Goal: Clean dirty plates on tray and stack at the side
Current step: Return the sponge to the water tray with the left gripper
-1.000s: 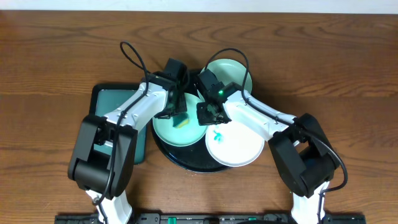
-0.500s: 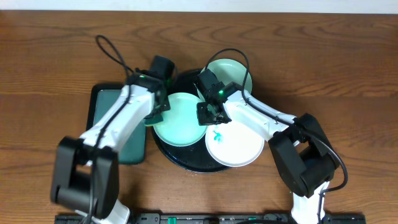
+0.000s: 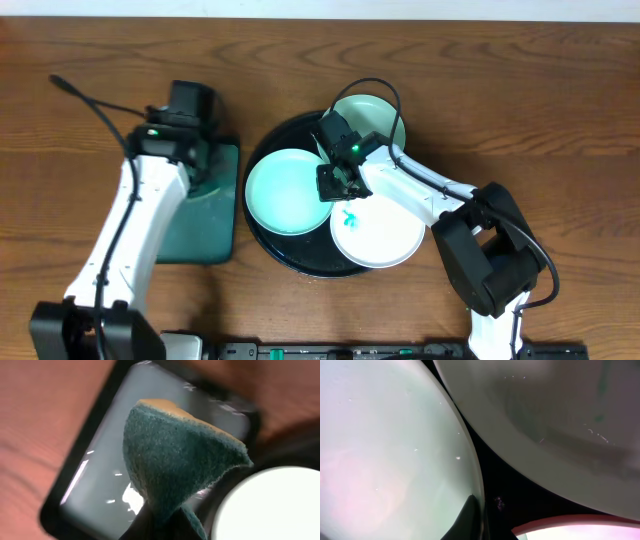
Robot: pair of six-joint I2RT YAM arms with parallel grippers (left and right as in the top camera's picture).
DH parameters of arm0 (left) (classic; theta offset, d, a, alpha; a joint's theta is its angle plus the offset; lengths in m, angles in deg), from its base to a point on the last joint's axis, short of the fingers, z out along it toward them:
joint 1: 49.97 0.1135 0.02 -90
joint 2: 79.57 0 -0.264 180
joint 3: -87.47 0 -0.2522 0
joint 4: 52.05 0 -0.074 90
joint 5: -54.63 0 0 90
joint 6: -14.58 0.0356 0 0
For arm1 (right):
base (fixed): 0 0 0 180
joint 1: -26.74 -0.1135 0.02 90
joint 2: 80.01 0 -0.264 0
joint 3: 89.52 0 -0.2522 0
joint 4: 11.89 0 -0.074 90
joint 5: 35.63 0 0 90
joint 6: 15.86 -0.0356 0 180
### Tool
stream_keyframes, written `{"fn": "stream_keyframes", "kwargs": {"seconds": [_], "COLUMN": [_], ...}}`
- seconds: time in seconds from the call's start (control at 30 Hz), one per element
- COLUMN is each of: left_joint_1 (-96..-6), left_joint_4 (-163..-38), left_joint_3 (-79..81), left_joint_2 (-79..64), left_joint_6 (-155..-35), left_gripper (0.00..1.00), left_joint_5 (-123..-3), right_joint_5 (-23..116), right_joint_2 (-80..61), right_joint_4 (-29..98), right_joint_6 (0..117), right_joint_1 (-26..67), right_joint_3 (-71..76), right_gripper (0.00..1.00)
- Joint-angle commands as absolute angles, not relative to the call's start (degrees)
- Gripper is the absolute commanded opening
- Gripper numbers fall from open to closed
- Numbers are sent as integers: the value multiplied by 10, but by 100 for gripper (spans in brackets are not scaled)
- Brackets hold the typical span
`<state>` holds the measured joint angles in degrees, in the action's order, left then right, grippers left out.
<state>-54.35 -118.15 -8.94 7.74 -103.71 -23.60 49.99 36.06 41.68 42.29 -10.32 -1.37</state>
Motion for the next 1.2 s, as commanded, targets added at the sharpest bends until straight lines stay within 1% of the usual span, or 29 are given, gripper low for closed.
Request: {"fn": "stream_keyframes", "kwargs": {"seconds": [0.0,0.2,0.43,0.47,0.5,0.53,0.63,0.7,0.87,0.9,0.97,1.17], "left_joint_1": [-508,-497,-498,-498,-498,-498,-498,-498,-509,-514,-523,-558], "left_joint_4": [-1189,-1180,-1157,-1155,-1154,-1154,-1155,-1159,-1174,-1180,-1193,-1232], "left_joint_3": [-85,-101,-102,-102,-102,-102,-102,-102,-102,-102,-102,-102], "left_joint_2": [108,191,287,293,295,295,287,274,197,171,128,6], "left_joint_6": [-1032,-1031,-1031,-1031,-1031,-1029,-1010,-1008,-1008,-1008,-1008,-1011], "left_gripper": [7,7,7,14,24,32,53,58,66,71,78,79], "left_joint_5": [-248,-289,-290,-290,-290,-290,-290,-289,-290,-290,-290,-290], "right_joint_5": [515,515,515,515,515,515,515,515,515,510,498,440], "right_joint_2": [373,373,373,373,373,373,373,373,373,373,373,358], "right_joint_4": [426,419,424,424,424,424,424,424,421,419,417,415], "right_joint_6": [423,423,427,427,427,427,427,427,429,431,431,429], "right_joint_1": [-106,-106,-106,-106,-106,-106,-106,-106,-106,-106,-106,-99], "right_joint_3": [2,2,2,2,2,2,2,2,2,2,2,-2], "right_gripper": [1,1,1,1,1,1,1,1,1,1,1,1]}}
